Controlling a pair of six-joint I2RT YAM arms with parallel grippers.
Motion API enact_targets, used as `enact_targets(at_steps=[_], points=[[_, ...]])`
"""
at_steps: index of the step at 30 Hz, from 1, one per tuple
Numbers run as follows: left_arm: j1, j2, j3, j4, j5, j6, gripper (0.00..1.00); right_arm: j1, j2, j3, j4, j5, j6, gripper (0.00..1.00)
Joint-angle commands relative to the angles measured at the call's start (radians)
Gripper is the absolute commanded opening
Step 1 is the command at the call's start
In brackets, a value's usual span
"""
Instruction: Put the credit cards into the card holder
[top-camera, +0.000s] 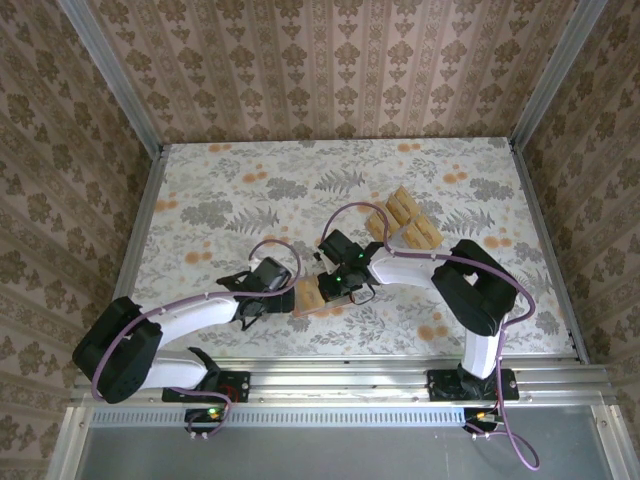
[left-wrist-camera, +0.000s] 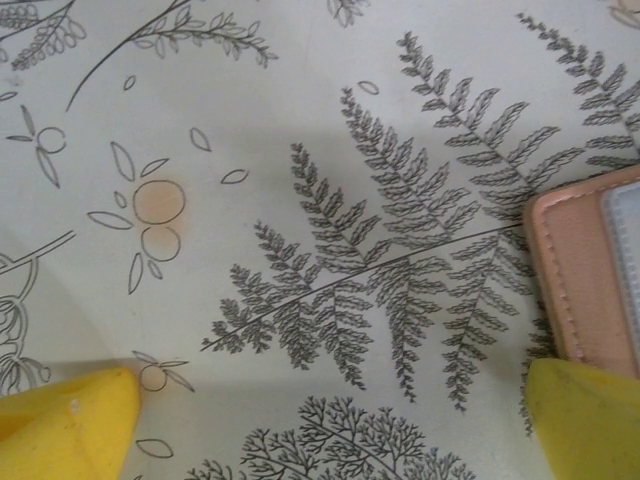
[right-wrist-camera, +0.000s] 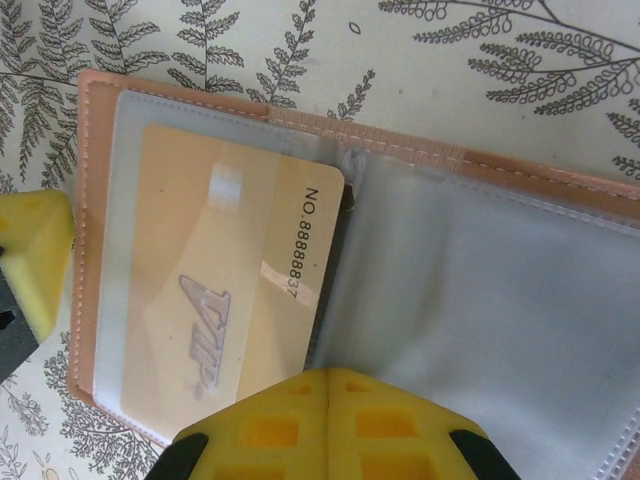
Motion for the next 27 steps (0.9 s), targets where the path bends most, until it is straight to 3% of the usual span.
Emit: enact_targets(at_steps=[1, 27], points=[[-0.006, -0.016, -0.013, -0.069, -0.038, -0.028, 1.00, 0.006, 0.026, -0.007, 0.006, -0.006, 0.007, 0.00], [-0.006, 0.050, -0.019, -0.005, -0.007, -0.019, 1.00, 0.054, 0.071, 0.073, -0.031, -0.022, 0.008, 0.00]])
